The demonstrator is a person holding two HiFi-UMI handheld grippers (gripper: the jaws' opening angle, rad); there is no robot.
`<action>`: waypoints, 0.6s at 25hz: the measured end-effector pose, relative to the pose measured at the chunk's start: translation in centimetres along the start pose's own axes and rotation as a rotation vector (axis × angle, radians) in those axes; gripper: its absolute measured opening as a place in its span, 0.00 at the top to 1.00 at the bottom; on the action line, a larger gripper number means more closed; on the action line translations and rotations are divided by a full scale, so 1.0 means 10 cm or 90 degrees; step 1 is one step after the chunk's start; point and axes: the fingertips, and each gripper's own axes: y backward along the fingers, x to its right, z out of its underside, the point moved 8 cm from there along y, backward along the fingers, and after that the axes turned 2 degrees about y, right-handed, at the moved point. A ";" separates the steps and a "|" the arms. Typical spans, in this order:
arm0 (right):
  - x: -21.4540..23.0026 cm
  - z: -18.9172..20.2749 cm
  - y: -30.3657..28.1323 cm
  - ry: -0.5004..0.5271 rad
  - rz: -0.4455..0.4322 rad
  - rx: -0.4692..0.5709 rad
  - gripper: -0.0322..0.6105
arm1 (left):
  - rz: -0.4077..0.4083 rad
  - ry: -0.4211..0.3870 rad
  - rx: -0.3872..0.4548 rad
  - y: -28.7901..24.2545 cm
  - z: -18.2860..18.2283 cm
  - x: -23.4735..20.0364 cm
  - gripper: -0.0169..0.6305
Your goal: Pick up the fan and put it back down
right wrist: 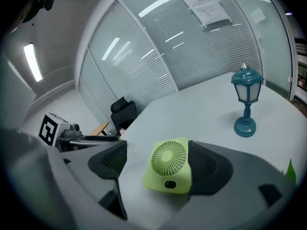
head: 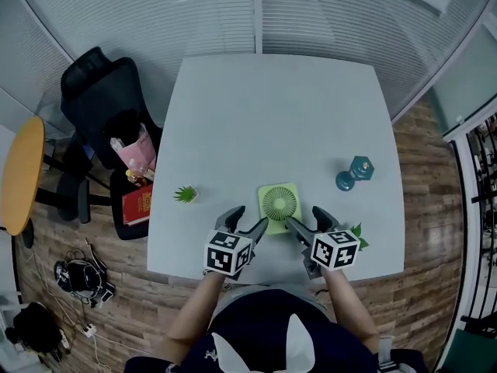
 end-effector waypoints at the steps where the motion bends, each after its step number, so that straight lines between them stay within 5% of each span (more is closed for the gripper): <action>1: 0.02 0.02 -0.04 -0.002 -0.002 -0.005 0.35 | 0.000 0.002 -0.007 -0.04 0.02 -0.01 0.54; 15: 0.35 0.25 -0.36 -0.079 0.000 -0.057 0.35 | 0.005 0.025 -0.081 -0.48 0.20 -0.12 0.54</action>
